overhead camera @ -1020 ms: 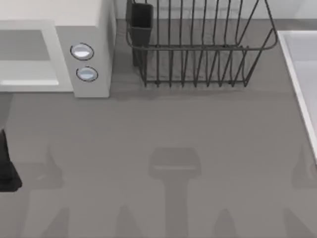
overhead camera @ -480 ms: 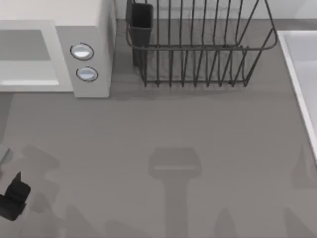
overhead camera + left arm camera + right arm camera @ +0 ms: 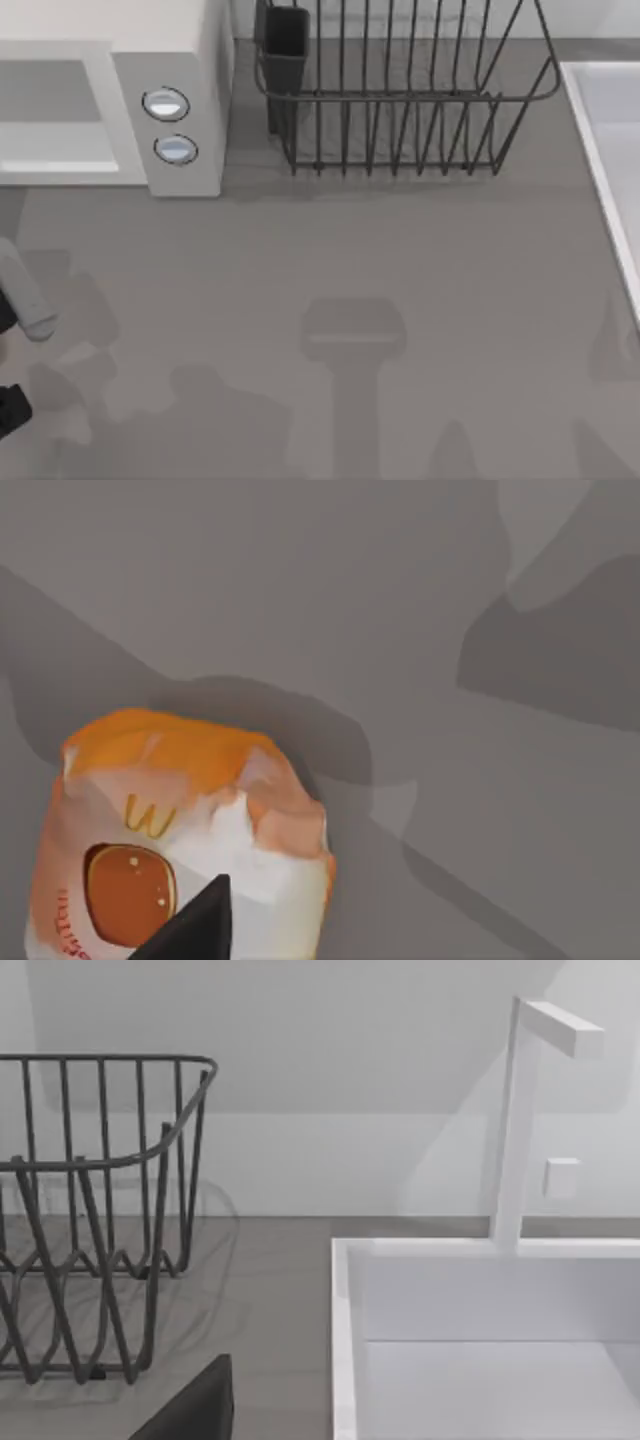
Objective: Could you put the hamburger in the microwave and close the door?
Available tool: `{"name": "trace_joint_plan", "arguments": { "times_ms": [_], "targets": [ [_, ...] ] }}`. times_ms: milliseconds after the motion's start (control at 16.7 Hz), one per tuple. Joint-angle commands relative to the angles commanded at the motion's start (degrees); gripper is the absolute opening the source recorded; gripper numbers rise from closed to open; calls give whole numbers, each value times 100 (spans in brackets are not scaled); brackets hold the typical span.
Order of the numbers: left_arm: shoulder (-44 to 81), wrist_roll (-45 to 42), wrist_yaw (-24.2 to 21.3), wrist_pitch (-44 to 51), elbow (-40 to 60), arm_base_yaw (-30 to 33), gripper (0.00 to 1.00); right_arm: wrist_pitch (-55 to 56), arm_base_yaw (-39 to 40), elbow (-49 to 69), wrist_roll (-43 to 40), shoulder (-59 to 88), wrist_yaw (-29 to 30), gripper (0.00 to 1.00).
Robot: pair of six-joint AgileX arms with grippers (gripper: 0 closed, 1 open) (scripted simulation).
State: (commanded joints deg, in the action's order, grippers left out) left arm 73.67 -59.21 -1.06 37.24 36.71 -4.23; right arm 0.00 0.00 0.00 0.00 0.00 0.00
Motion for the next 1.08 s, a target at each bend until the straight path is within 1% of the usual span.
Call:
{"name": "trace_joint_plan", "arguments": {
  "times_ms": [240, 480, 780, 1080],
  "targets": [
    [1286, -1049, 36, 791, 1087, -279, 100, 0, 0, 0, 0, 0, 0, 100],
    [2117, -1728, 67, 1378, 1986, -549, 100, 0, 0, 0, 0, 0, 0, 100],
    [2582, -2109, 95, 1786, 2712, -801, 100, 0, 0, 0, 0, 0, 0, 100],
    [2635, -2154, 99, 1869, 2880, -870, 100, 0, 0, 0, 0, 0, 0, 100]
  ]
}}
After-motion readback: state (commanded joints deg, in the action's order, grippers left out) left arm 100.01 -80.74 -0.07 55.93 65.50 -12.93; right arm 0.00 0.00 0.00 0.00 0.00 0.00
